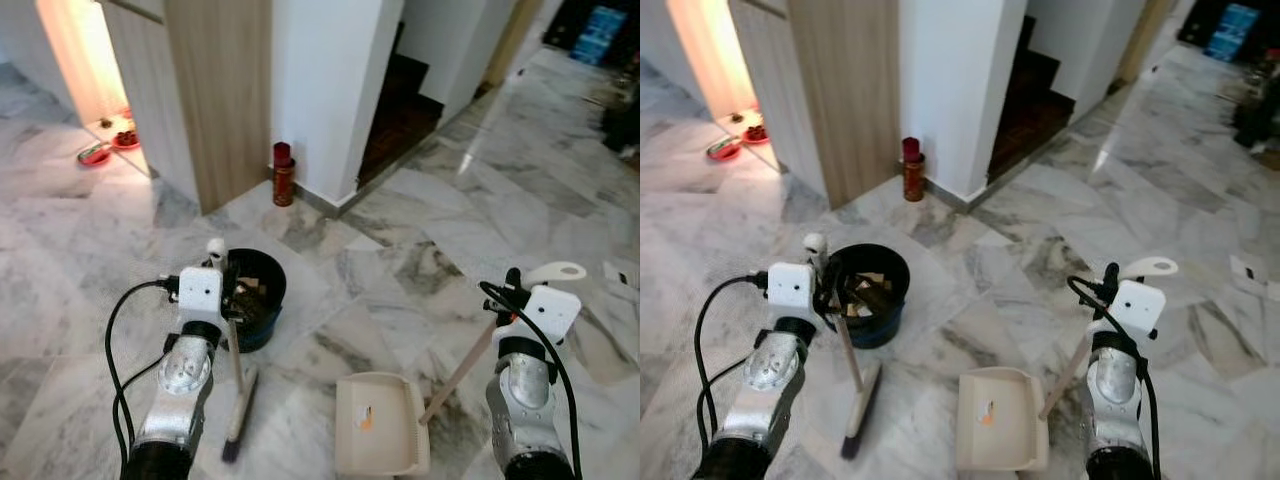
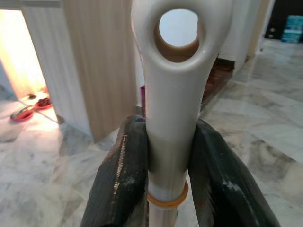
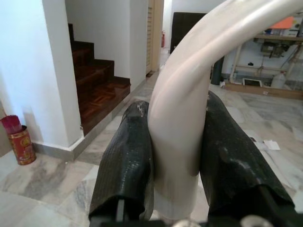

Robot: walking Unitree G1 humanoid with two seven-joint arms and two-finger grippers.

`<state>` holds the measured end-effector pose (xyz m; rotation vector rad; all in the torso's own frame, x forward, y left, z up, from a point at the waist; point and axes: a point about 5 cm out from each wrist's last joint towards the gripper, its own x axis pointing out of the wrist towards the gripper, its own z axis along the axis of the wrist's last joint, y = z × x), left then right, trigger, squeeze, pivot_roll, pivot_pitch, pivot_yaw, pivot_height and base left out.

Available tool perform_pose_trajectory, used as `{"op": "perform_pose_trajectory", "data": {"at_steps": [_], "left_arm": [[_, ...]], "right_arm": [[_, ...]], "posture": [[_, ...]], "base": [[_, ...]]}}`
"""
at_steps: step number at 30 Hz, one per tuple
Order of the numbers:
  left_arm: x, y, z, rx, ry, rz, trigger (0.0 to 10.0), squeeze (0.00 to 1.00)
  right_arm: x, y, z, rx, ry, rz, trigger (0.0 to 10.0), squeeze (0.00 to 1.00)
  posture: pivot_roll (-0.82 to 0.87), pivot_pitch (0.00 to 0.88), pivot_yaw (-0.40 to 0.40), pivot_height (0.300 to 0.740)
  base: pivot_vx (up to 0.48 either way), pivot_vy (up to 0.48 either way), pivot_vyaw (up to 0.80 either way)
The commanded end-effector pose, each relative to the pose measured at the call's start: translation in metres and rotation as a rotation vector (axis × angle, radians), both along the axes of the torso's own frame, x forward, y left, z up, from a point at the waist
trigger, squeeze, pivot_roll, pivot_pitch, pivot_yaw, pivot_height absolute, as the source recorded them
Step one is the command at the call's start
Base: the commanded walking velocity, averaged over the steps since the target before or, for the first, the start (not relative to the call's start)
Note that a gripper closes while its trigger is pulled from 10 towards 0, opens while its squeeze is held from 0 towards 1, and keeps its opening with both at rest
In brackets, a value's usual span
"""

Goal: Sweep floor

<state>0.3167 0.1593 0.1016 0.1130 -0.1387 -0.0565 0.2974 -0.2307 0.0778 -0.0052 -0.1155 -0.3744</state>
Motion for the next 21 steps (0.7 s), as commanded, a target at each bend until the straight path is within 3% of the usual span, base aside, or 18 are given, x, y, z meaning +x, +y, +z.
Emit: {"op": "perform_pose_trajectory", "data": {"at_steps": [1,6,12,17,21], "left_arm": [[0.004,-0.015,0.006,-0.013,-0.039,-0.03,10.0,0.0],[0.003,-0.025,0.004,-0.02,-0.032,-0.067,10.0,0.0],[0.004,-0.017,0.007,-0.021,-0.048,-0.045,10.0,0.0],[0.006,-0.008,0.008,-0.006,-0.057,-0.027,10.0,0.0],[0.006,-0.011,0.008,-0.008,-0.055,-0.029,10.0,0.0]], "right_arm": [[0.001,-0.009,0.014,-0.022,-0.052,-0.006,10.0,0.0],[-0.004,-0.012,0.009,0.012,-0.047,-0.046,10.0,0.0],[-0.006,-0.004,0.004,0.019,-0.036,-0.033,10.0,0.0],[-0.001,-0.003,0.006,0.023,-0.028,-0.021,10.0,0.0],[0.0,-0.003,0.006,0.011,-0.03,-0.015,10.0,0.0]], "posture": [[0.15,0.0,-0.118,0.74],[0.15,0.0,-0.11,0.74],[0.18,0.0,-0.118,0.74],[0.19,0.0,-0.119,0.74],[0.2,0.0,-0.109,0.74]], "base": [[0.0,-0.277,-0.8],[0.0,-0.277,-0.8],[0.0,-0.272,-0.8],[0.0,0.0,-0.8],[0.0,0.0,-0.8]]}}
